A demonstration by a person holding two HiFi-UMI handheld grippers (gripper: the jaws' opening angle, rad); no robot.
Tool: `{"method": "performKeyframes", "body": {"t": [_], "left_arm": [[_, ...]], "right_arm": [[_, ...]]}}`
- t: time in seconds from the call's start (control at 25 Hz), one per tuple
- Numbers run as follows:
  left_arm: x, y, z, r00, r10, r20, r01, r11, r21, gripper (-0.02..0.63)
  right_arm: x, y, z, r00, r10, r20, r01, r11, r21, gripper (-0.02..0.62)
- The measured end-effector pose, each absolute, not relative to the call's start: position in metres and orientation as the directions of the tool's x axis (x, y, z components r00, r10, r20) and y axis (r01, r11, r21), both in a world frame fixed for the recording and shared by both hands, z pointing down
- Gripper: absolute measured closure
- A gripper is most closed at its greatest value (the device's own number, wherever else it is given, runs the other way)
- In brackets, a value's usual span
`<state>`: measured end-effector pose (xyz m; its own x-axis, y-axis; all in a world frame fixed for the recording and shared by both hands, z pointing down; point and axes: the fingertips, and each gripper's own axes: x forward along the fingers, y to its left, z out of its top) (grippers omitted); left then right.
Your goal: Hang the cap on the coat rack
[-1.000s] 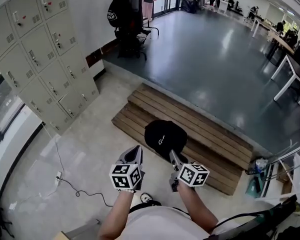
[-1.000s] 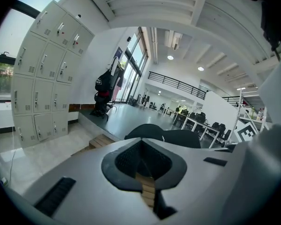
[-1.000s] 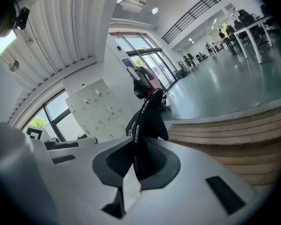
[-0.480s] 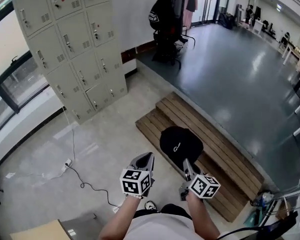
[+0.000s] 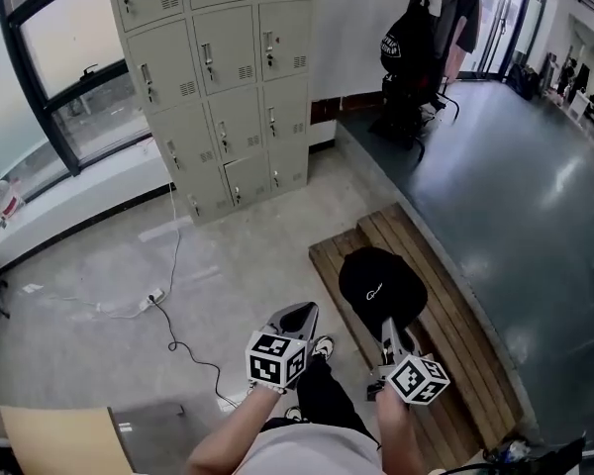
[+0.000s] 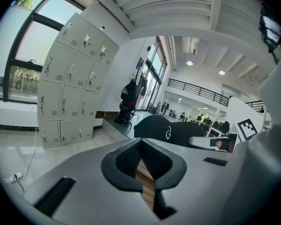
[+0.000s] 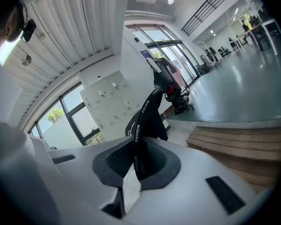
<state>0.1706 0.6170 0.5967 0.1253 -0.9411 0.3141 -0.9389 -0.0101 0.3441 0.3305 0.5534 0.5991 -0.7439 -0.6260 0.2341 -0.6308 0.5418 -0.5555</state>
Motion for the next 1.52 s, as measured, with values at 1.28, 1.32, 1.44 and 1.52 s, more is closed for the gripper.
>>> {"method": "performKeyframes", "body": {"t": [1.28,1.32,1.44,1.52], "left_arm": [[0.047,0.226,0.584,0.199,-0.926,0.321,-0.945,-0.094,0.314,0.601],[0.042,0.215,0.586,0.206,-0.924,0.323,-0.945,-0.102,0.310,0.603],[0.019,0.183,0.592,0.225,-0.918,0.327,-0.944,-0.122,0.307,0.603],[0.000,0.162,0.593,0.233,-0.917,0.324,-0.942,-0.130,0.309,0.601]], "right_arm": [[0.212,0.184,0.587,-0.686,-0.701,0.195,-0.647,0.465,-0.604,0.577],[0.208,0.176,0.586,-0.680,-0.708,0.194,-0.651,0.460,-0.604,0.577],[0.191,0.151,0.588,-0.657,-0.730,0.187,-0.664,0.444,-0.602,0.577],[0.175,0.134,0.587,-0.643,-0.743,0.187,-0.676,0.436,-0.595,0.577]]}}
